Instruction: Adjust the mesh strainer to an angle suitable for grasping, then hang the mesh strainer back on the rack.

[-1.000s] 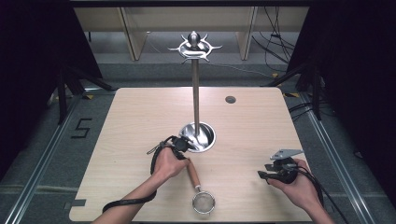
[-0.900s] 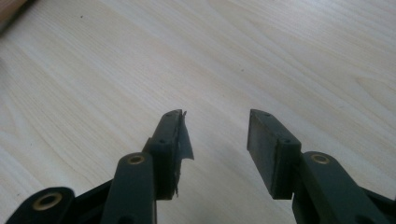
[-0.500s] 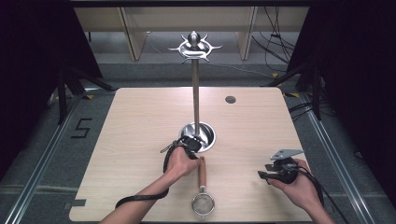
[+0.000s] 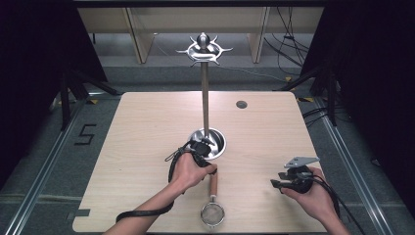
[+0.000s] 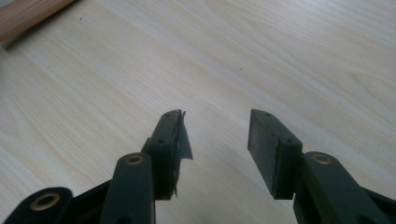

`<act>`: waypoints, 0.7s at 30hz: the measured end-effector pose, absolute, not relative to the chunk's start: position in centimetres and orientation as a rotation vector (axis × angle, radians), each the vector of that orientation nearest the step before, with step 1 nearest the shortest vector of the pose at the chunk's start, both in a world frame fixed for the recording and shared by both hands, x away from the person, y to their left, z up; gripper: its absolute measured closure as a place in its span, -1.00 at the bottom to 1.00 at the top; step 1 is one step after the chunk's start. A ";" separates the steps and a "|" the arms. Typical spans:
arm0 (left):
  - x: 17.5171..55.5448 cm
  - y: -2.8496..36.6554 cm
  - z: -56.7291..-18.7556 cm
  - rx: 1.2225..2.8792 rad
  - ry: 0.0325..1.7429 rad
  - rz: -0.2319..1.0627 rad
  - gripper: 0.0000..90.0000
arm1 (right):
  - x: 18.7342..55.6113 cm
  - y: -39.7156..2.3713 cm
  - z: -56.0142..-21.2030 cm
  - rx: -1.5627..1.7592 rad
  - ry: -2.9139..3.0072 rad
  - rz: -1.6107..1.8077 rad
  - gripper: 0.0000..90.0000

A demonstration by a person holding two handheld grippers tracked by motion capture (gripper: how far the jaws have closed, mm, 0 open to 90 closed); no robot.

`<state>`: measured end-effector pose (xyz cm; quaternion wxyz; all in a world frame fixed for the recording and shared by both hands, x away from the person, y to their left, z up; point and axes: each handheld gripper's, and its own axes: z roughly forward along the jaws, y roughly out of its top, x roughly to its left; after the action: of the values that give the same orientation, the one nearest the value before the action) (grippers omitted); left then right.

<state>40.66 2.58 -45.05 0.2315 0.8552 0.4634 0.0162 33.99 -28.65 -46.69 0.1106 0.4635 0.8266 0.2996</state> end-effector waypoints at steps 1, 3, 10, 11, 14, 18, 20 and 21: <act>40.0 2.2 -45.1 2.311 1.333 0.008 0.04 | 34.1 -28.7 -46.7 1.347 2.421 0.900 0.24; 39.4 1.8 -45.3 2.326 1.338 -0.017 -0.01 | 34.0 -28.7 -46.6 1.345 2.432 0.878 0.23; 38.5 0.9 -46.4 2.417 1.367 -0.080 -0.04 | 34.2 -28.8 -46.6 1.335 2.470 0.852 0.23; 38.4 0.8 -46.4 2.439 1.358 -0.084 -0.04 | 34.2 -28.8 -46.6 1.330 2.470 0.854 0.23; 38.2 0.4 -46.5 2.480 1.335 -0.098 -0.04 | 34.2 -28.9 -46.6 1.289 2.473 0.853 0.23; 37.6 -0.1 -46.9 2.526 1.323 -0.083 0.01 | 34.0 -28.7 -46.5 1.307 2.462 0.853 0.22; 37.6 0.0 -47.1 2.545 1.310 -0.073 0.06 | 34.1 -28.7 -46.4 1.323 2.466 0.855 0.22; 37.5 0.0 -47.2 2.544 1.316 -0.088 0.08 | 34.2 -28.7 -46.7 1.298 2.456 0.860 0.22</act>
<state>37.55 0.02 -47.15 0.1377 0.8793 0.4549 -0.0303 34.16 -28.69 -46.70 0.1163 0.4434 0.8388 0.2938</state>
